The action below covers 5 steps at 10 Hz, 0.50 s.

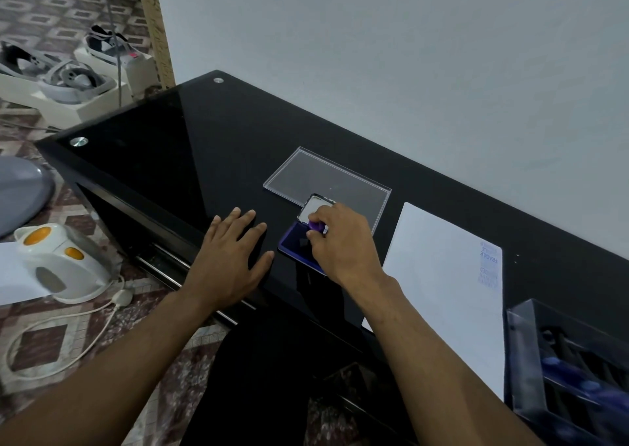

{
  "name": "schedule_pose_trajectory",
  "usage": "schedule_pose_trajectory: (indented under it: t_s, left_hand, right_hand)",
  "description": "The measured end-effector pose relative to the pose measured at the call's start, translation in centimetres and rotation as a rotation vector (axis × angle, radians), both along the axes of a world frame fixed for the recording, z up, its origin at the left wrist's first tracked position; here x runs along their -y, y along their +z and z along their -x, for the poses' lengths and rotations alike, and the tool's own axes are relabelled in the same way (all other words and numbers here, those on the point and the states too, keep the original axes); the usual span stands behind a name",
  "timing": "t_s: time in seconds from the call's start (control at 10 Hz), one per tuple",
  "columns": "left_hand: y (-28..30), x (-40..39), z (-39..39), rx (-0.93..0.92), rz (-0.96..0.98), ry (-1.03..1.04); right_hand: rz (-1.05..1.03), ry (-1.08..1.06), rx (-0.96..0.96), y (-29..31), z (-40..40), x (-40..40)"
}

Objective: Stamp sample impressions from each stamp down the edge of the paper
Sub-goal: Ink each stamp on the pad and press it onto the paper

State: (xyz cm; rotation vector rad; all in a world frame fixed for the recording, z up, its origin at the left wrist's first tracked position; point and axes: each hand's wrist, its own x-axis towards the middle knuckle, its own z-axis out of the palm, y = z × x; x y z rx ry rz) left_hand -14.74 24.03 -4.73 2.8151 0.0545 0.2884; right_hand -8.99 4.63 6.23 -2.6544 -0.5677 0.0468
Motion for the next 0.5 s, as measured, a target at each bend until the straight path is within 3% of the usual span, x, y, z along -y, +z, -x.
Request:
schedule_pose_trajectory:
  t_s: [0.5]
  left_hand:
    - [0.12, 0.01, 0.06, -0.01, -0.006, 0.002]
  right_hand:
    - [0.007, -0.002, -0.026, -0.11, 0.01, 0.01]
